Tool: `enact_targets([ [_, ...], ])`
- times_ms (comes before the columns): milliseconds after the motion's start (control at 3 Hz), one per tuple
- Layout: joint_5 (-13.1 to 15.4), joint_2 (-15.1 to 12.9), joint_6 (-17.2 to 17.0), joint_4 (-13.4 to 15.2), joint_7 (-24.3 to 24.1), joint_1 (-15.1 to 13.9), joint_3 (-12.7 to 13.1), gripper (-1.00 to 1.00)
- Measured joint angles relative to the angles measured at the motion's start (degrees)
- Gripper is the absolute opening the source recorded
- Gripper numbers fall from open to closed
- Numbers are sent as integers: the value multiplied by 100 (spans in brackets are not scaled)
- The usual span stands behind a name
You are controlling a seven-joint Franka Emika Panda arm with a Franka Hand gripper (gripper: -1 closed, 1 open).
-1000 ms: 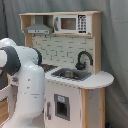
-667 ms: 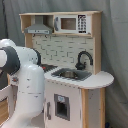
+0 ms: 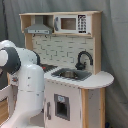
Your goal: Play with the kitchen
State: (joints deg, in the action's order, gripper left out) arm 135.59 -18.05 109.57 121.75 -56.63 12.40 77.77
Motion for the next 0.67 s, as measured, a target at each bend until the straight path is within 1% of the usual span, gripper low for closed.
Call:
enact_targets([
  [333,266,-307,-9,-212,11,470,-428,100],
  [667,592,-686,-25,-487,48,949,-864,100],
])
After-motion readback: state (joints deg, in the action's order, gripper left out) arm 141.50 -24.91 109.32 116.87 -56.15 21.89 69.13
